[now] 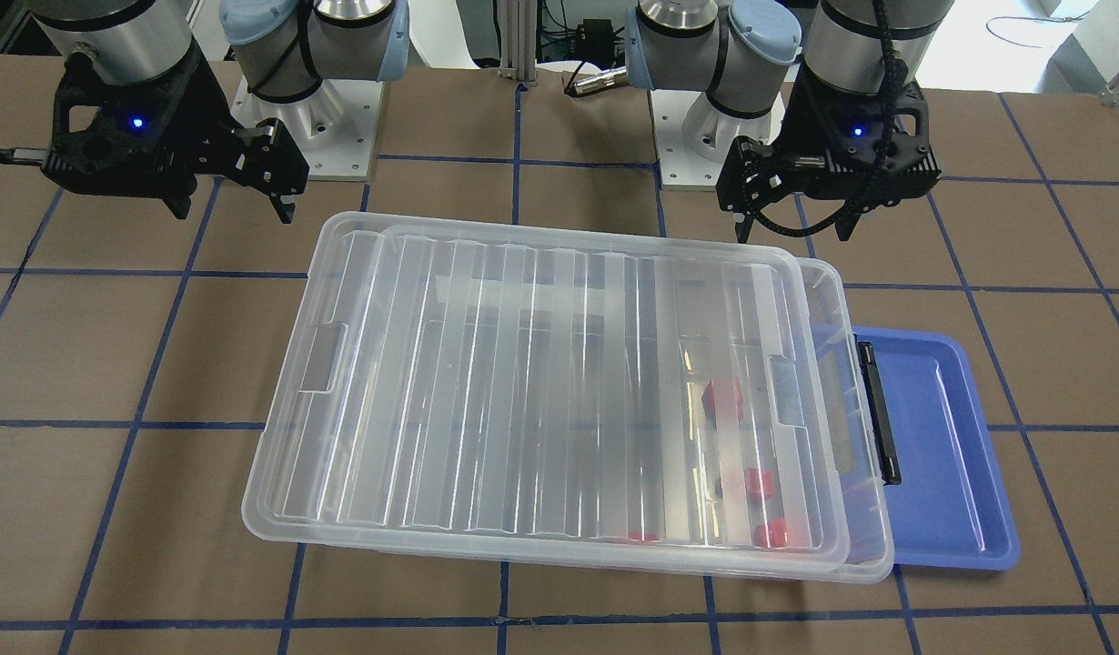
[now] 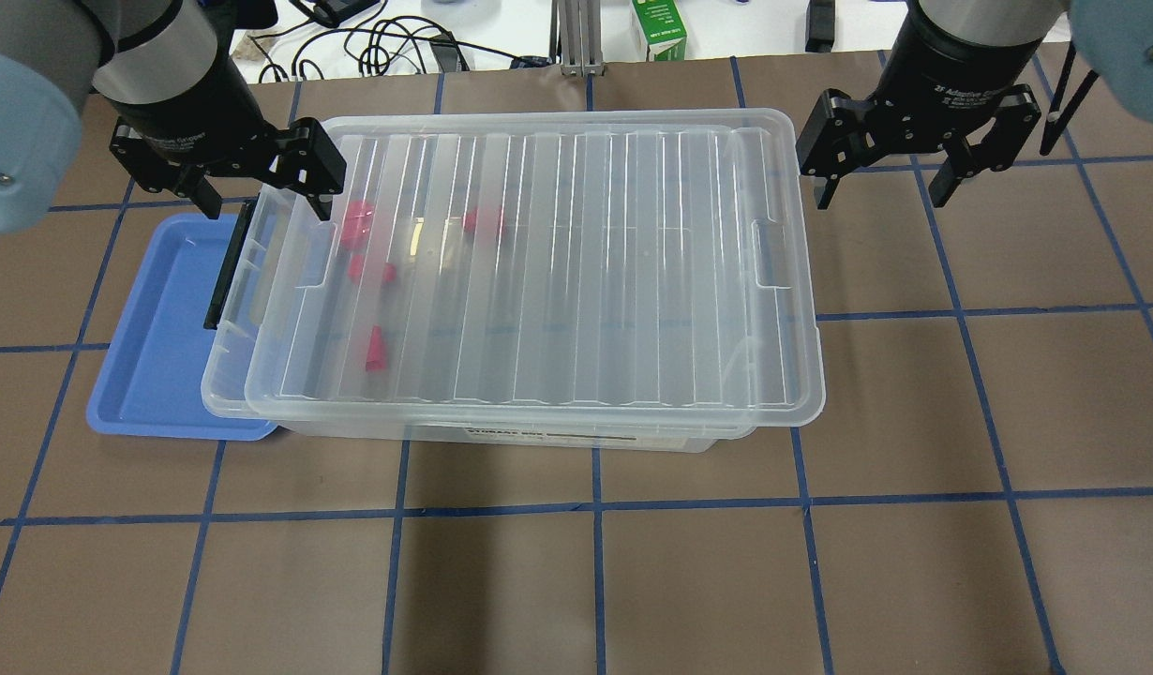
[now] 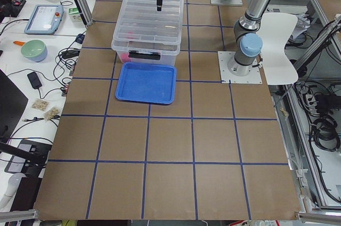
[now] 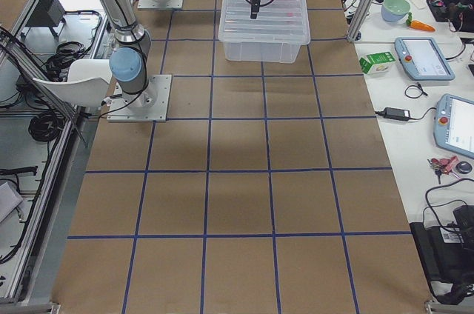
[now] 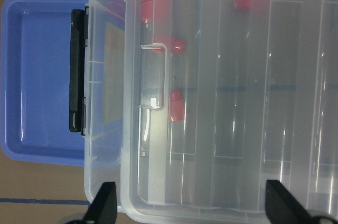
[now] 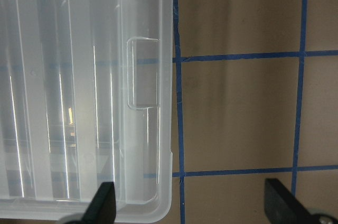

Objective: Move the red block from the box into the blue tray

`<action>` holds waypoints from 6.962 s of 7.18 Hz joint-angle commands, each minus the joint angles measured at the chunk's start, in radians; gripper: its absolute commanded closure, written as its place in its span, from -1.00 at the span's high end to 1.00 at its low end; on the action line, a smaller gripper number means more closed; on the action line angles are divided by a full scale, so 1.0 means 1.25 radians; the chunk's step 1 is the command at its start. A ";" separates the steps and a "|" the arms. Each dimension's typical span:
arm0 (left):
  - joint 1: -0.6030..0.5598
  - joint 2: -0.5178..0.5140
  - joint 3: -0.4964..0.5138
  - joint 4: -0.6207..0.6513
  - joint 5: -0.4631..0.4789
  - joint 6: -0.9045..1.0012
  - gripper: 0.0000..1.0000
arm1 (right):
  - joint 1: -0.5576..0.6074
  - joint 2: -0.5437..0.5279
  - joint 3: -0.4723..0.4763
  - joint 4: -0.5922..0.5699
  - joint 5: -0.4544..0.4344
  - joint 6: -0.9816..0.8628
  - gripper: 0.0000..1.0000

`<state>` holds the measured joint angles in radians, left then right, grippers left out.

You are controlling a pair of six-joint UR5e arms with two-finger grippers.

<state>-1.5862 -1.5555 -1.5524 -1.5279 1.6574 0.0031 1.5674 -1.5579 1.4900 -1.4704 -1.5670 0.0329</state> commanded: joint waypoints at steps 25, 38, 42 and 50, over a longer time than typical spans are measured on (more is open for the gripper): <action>0.000 -0.005 -0.001 0.002 -0.003 -0.001 1.00 | -0.089 0.252 0.017 -0.166 -0.034 -0.010 1.00; -0.002 -0.010 0.000 0.001 -0.008 -0.004 1.00 | -0.143 0.245 0.011 -0.160 -0.150 -0.194 1.00; -0.002 -0.005 0.000 0.001 -0.005 -0.004 1.00 | -0.168 0.245 0.011 -0.163 -0.181 -0.240 1.00; 0.005 -0.007 -0.002 -0.001 -0.013 0.016 1.00 | -0.176 0.054 -0.031 -0.033 -0.094 -0.160 1.00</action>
<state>-1.5856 -1.5613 -1.5543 -1.5290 1.6513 0.0167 1.3465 -1.4253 1.4593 -1.5653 -1.6981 -0.2152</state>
